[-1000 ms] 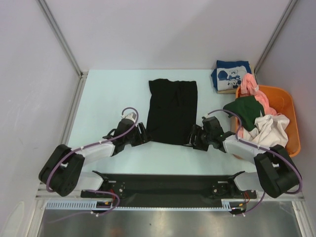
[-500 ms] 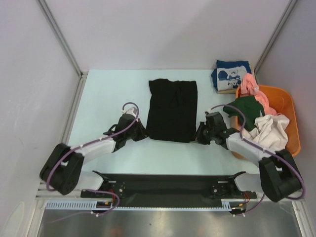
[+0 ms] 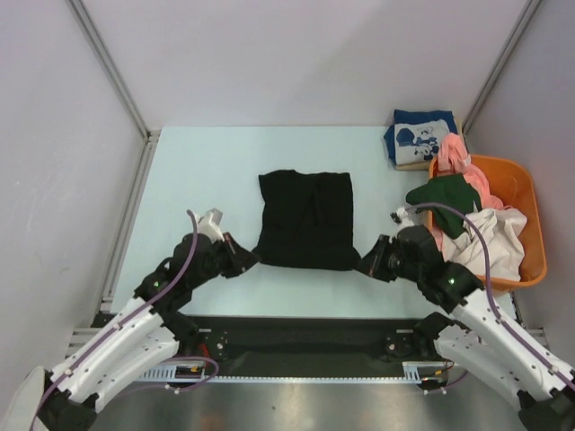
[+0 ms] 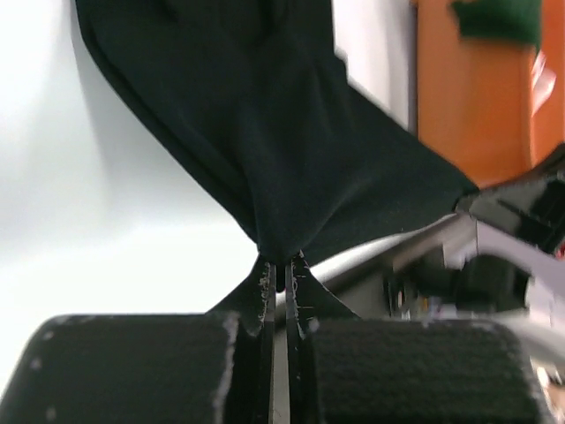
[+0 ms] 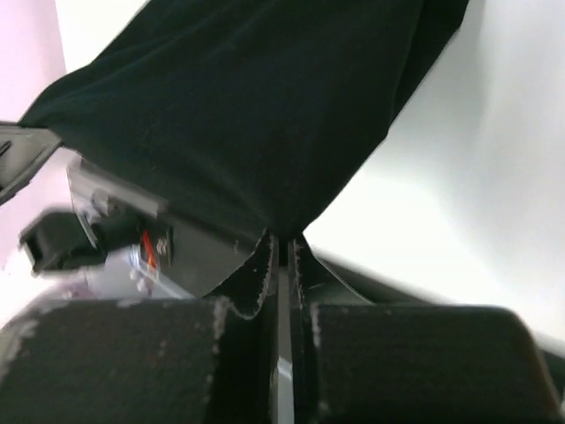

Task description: Fold and stack the t-shirts

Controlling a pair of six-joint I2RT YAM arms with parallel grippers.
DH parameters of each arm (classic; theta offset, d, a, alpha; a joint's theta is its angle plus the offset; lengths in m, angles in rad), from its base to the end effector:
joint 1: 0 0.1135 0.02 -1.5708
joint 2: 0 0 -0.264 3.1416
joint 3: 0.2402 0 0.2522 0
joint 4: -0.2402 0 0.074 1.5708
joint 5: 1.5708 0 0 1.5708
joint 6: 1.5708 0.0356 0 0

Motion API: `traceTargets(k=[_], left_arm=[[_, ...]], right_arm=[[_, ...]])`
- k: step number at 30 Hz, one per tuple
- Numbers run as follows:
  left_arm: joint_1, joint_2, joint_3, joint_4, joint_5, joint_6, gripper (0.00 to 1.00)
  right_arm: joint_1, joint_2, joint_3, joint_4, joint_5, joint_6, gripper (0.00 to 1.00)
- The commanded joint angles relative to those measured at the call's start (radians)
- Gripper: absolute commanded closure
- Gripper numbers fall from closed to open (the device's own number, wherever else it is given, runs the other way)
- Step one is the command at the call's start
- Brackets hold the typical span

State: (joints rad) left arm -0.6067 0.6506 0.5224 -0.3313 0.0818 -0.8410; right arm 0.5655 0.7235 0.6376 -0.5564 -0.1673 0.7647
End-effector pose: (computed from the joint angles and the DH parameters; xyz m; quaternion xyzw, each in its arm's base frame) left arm 0.1287 -0.0929 0.2530 -0.0778 0.8456 -0.3751 0.3719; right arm 0.1308 0.0900 0.2617 0.0514 0.8903 0.3341 0.3050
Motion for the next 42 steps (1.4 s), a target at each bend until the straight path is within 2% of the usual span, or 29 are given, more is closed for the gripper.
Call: traceTargets(k=[1, 2, 3, 5, 7, 10, 14, 16, 20, 26, 27, 31, 37, 42], left_arm=[[-0.089, -0.124, -0.042, -0.245, -0.071, -0.131, 1.00], [-0.152, -0.150, -0.036, -0.274, -0.079, -0.156, 1.00], [-0.180, -0.172, -0.027, -0.329, -0.108, -0.190, 1.00], [-0.223, -0.198, 0.017, -0.388, -0.141, -0.201, 1.00], [-0.225, -0.171, 0.082, -0.439, -0.157, -0.167, 1.00], [-0.223, -0.099, 0.168, -0.465, -0.235, -0.104, 1.00], [-0.205, 0.012, 0.252, -0.393, -0.280, -0.017, 1.00], [-0.156, 0.072, 0.310, -0.367, -0.271, 0.035, 1.00], [-0.029, 0.199, 0.349, -0.255, -0.160, 0.120, 1.00], [0.108, 0.438, 0.470, -0.149, -0.044, 0.224, 1.00], [0.116, 0.517, 0.522, -0.155, -0.039, 0.238, 1.00], [0.159, 0.661, 0.613, -0.152, -0.014, 0.267, 1.00], [0.231, 0.800, 0.695, -0.123, 0.010, 0.273, 1.00], [0.280, 0.923, 0.800, -0.140, 0.041, 0.287, 1.00]], right_arm=[[0.117, -0.128, -0.067, -0.195, 0.092, 0.160, 1.00], [0.152, -0.153, -0.069, -0.206, 0.104, 0.197, 1.00], [0.228, -0.174, -0.072, -0.217, 0.132, 0.224, 1.00], [0.289, -0.208, -0.046, -0.257, 0.167, 0.290, 1.00], [0.344, -0.191, 0.015, -0.292, 0.251, 0.297, 1.00], [0.341, -0.089, 0.121, -0.318, 0.327, 0.240, 1.00], [0.243, 0.083, 0.255, -0.327, 0.354, 0.131, 1.00], [0.183, 0.123, 0.286, -0.298, 0.321, 0.058, 1.00], [-0.010, 0.227, 0.329, -0.223, 0.218, -0.062, 1.00], [-0.151, 0.419, 0.401, -0.126, 0.115, -0.195, 1.00], [-0.164, 0.447, 0.422, -0.113, 0.109, -0.205, 1.00], [-0.220, 0.583, 0.496, -0.093, 0.089, -0.261, 1.00], [-0.297, 0.715, 0.596, -0.063, 0.019, -0.323, 1.00], [-0.311, 0.835, 0.683, -0.054, 0.002, -0.347, 1.00]])
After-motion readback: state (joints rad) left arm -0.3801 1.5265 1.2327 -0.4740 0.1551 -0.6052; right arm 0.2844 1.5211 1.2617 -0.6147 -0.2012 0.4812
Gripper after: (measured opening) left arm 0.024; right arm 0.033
